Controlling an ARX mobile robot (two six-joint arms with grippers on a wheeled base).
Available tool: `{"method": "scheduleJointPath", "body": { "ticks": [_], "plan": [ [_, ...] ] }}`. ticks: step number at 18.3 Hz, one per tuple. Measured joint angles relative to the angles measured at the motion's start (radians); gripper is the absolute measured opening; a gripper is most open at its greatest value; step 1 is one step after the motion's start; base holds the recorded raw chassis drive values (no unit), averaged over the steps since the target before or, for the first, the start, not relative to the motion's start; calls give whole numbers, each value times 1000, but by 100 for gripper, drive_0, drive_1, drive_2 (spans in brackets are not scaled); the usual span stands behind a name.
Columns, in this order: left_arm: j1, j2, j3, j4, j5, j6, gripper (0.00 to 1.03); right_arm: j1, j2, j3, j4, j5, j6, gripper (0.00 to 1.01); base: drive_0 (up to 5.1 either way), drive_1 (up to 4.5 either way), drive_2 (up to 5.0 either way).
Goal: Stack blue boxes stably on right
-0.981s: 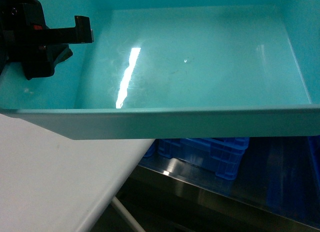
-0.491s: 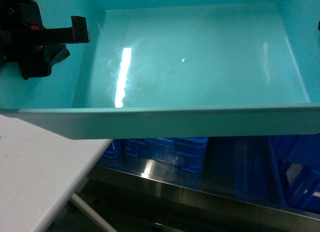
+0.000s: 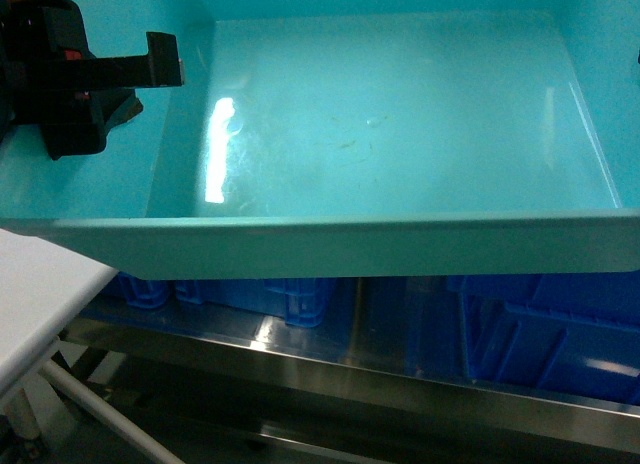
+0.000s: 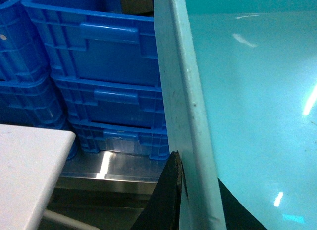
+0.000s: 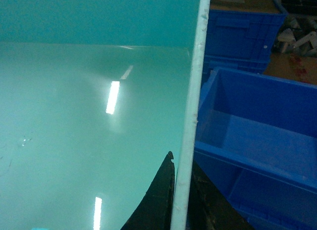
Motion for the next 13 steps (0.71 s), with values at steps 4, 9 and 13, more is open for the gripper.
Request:
{"method": "scheduleJointPath", "body": {
  "ticks": [4,9,13],
  "plan": [
    [0,0,0,2,0,0,5,0,0,0,2,0,0,7,103,-415,-206],
    [-1,-1,0,2,0,0,5,0,0,0,3,0,-1,7,390,-339,-152],
    [-1,-2,-1,5,0,0,5,0,0,0,3,0,-1,7,421,-333,-197]
  ]
}}
